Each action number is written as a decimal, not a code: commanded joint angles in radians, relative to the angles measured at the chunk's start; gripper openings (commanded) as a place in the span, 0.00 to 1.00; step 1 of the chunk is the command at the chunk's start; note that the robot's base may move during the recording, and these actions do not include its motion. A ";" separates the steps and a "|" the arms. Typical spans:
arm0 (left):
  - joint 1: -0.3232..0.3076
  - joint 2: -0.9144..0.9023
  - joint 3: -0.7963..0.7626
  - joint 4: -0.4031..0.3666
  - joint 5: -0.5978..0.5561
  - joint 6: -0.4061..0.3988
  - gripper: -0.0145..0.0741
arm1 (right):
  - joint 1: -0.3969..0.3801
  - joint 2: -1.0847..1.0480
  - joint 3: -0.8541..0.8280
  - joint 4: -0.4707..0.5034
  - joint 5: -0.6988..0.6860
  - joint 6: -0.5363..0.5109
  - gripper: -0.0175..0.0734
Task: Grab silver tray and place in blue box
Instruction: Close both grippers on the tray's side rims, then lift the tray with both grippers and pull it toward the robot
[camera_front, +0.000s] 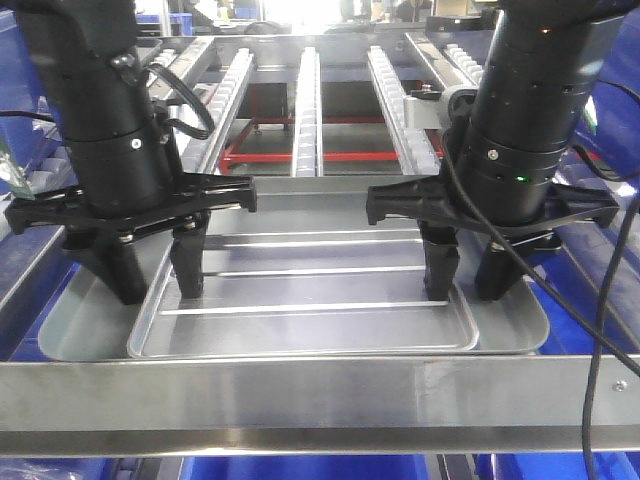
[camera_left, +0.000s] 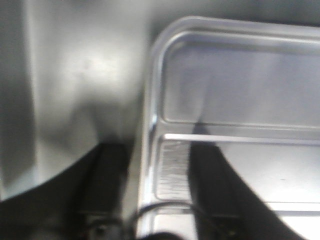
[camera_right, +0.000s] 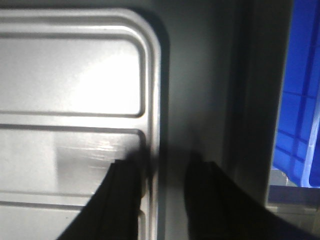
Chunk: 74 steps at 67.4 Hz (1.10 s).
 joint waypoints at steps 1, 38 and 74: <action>-0.003 -0.015 -0.011 0.014 -0.010 -0.009 0.23 | -0.001 -0.038 -0.028 -0.009 -0.028 -0.003 0.44; -0.003 -0.023 -0.102 0.006 0.124 0.030 0.05 | -0.001 -0.047 -0.143 -0.009 0.105 -0.003 0.25; -0.030 -0.230 -0.094 0.025 0.211 -0.048 0.05 | 0.048 -0.235 -0.097 -0.007 0.207 0.081 0.25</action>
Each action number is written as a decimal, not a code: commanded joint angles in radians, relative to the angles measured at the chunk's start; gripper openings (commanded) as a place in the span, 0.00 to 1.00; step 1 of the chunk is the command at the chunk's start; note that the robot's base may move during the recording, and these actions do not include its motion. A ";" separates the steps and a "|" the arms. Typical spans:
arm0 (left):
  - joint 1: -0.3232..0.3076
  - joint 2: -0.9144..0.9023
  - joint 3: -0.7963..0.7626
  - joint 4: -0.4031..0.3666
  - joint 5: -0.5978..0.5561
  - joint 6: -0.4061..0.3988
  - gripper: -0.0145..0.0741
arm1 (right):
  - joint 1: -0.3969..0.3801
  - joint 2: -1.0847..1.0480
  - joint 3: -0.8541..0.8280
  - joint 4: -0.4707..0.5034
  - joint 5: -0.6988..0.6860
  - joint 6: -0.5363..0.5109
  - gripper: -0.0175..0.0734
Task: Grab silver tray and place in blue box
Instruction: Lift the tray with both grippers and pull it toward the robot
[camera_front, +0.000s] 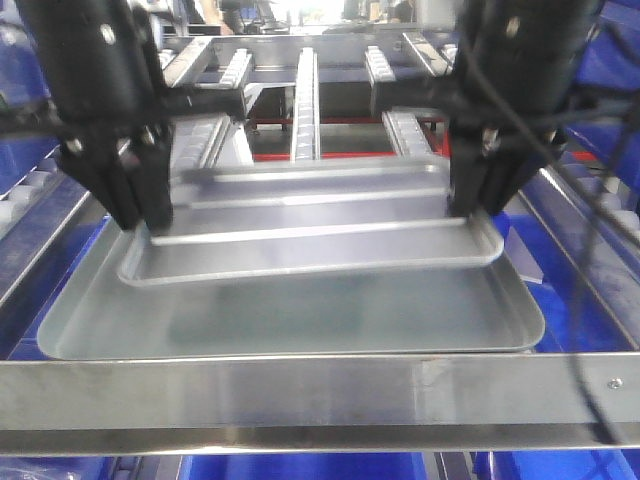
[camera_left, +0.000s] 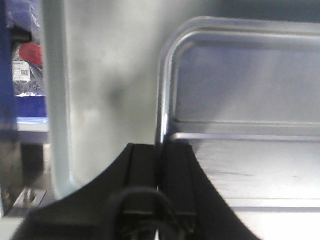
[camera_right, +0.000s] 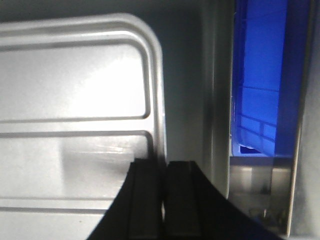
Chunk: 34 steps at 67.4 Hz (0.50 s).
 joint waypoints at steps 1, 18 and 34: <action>-0.018 -0.085 0.000 0.026 0.005 -0.051 0.05 | 0.027 -0.086 0.017 -0.016 -0.024 0.039 0.25; -0.094 -0.225 0.158 0.075 -0.021 -0.162 0.05 | 0.122 -0.191 0.168 -0.017 -0.056 0.137 0.25; -0.175 -0.348 0.319 0.101 -0.045 -0.266 0.05 | 0.183 -0.257 0.259 -0.018 -0.068 0.210 0.25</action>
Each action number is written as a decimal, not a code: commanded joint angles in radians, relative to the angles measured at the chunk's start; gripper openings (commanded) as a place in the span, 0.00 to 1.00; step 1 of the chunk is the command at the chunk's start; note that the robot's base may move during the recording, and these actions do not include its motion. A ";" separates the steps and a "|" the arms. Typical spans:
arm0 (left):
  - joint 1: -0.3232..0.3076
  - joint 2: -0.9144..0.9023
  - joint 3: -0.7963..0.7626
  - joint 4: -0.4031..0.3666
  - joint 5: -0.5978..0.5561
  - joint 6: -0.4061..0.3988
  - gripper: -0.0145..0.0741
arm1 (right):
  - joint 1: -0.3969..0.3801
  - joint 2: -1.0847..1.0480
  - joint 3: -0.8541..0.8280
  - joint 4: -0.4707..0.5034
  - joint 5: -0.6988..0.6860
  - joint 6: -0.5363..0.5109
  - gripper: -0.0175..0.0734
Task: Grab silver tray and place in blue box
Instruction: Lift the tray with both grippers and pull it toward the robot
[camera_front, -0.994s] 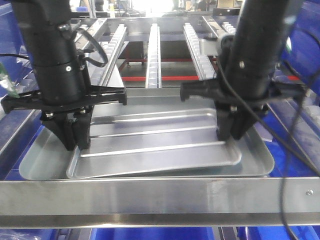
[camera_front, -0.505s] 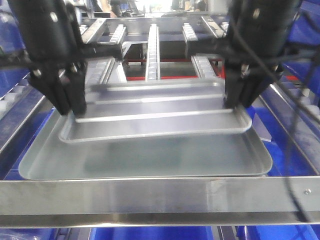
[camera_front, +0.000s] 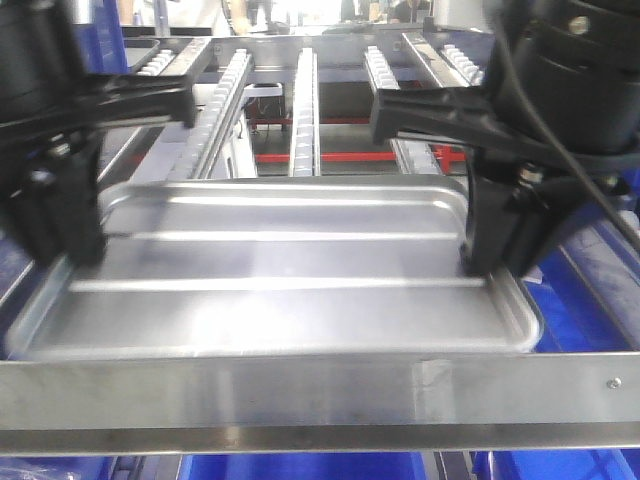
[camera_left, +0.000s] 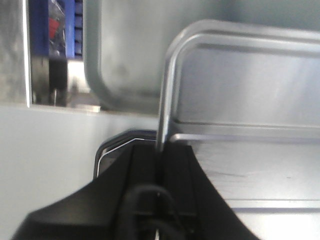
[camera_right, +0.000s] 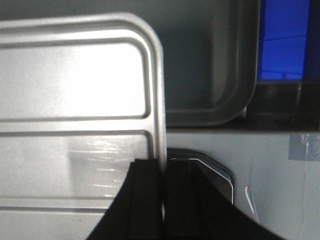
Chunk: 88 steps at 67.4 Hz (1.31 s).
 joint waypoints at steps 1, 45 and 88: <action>-0.021 -0.070 0.013 0.026 -0.029 -0.050 0.05 | 0.018 -0.054 0.012 -0.018 -0.031 0.036 0.25; -0.144 -0.085 0.077 0.028 0.010 -0.105 0.05 | 0.107 -0.094 0.056 -0.051 0.005 0.138 0.25; -0.148 -0.085 0.075 0.044 0.006 -0.105 0.05 | 0.107 -0.108 0.088 -0.076 -0.009 0.150 0.25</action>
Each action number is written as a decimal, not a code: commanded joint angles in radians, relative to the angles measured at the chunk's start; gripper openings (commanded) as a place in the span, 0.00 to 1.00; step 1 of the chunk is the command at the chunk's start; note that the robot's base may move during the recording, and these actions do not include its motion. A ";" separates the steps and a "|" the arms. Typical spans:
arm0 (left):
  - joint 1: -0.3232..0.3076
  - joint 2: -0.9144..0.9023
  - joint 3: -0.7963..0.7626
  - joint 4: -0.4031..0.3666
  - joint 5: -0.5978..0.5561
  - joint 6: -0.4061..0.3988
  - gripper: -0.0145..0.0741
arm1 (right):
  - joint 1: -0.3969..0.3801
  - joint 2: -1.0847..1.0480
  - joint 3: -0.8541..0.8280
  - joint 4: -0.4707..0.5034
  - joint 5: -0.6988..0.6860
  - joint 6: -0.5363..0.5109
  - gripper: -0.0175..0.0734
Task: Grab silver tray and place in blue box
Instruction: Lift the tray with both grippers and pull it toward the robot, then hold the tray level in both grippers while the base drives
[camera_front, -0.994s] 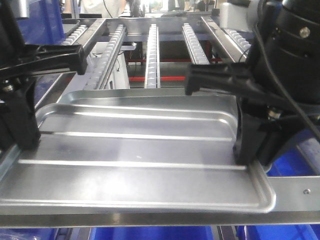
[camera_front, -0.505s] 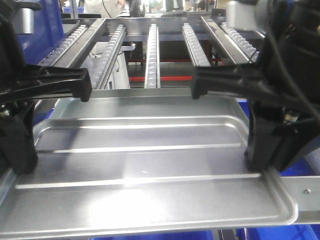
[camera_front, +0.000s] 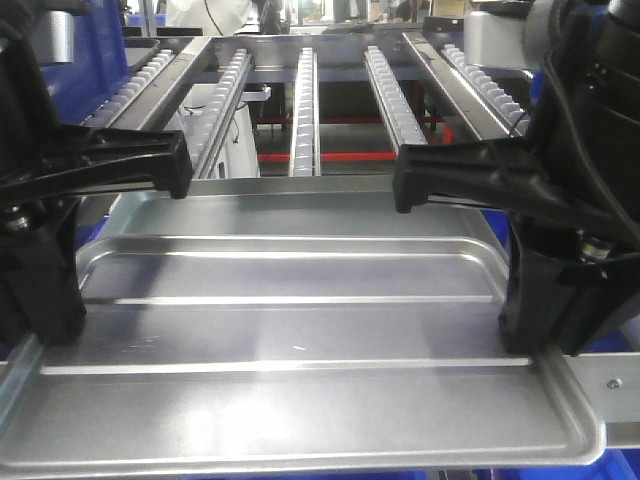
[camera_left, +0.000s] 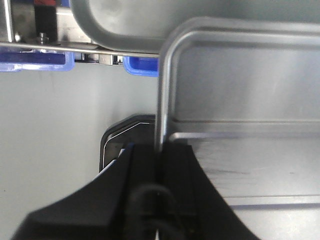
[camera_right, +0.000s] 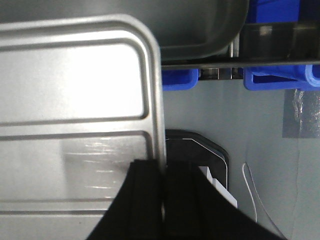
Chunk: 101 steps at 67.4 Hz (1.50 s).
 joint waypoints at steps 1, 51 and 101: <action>-0.009 -0.032 -0.024 0.016 0.003 0.001 0.05 | 0.001 -0.034 -0.023 -0.032 -0.028 0.005 0.25; -0.009 -0.032 -0.024 0.016 0.007 0.001 0.05 | 0.000 -0.034 -0.023 -0.032 -0.028 0.005 0.25; -0.009 -0.032 -0.024 0.016 0.007 0.001 0.05 | 0.000 -0.034 -0.023 -0.032 -0.028 0.005 0.25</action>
